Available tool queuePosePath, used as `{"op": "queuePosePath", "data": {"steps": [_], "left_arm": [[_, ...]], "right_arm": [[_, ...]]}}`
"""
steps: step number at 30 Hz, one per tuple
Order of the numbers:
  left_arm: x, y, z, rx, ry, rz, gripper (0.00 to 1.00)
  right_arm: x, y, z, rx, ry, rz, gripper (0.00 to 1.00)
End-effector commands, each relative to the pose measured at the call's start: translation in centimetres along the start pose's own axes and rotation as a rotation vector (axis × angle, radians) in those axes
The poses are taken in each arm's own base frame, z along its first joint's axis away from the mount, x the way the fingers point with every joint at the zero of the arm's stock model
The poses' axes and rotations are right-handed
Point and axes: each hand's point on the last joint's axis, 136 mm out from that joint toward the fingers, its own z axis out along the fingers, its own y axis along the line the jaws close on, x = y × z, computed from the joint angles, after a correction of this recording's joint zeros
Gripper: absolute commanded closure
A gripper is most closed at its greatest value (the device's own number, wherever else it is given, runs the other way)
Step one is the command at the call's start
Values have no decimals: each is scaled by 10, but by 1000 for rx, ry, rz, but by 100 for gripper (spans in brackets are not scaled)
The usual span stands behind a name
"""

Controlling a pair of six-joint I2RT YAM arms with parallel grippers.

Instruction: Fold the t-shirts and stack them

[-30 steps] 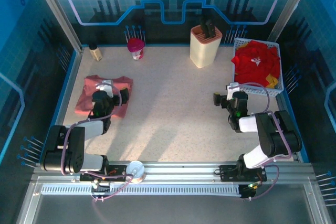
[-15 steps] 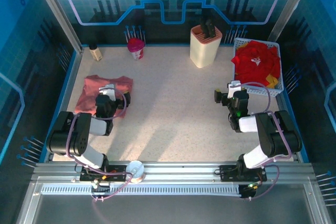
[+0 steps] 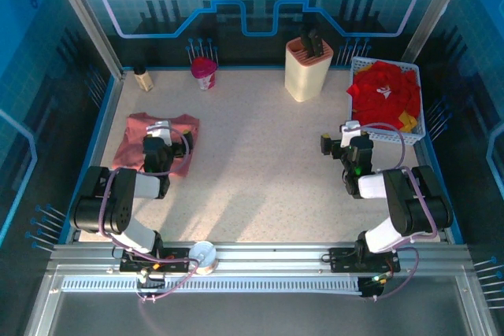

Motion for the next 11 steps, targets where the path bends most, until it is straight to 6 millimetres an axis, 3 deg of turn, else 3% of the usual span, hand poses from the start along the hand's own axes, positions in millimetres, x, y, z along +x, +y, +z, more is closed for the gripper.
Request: {"op": "queuePosePath", "data": {"steps": [1, 11], "left_arm": [[-3, -13, 4, 58, 10, 15, 1], [-4, -14, 4, 68, 10, 18, 1]], "right_arm": [[-13, 0, 3, -5, -37, -15, 0], [-13, -1, 2, 6, -38, -16, 0]]}}
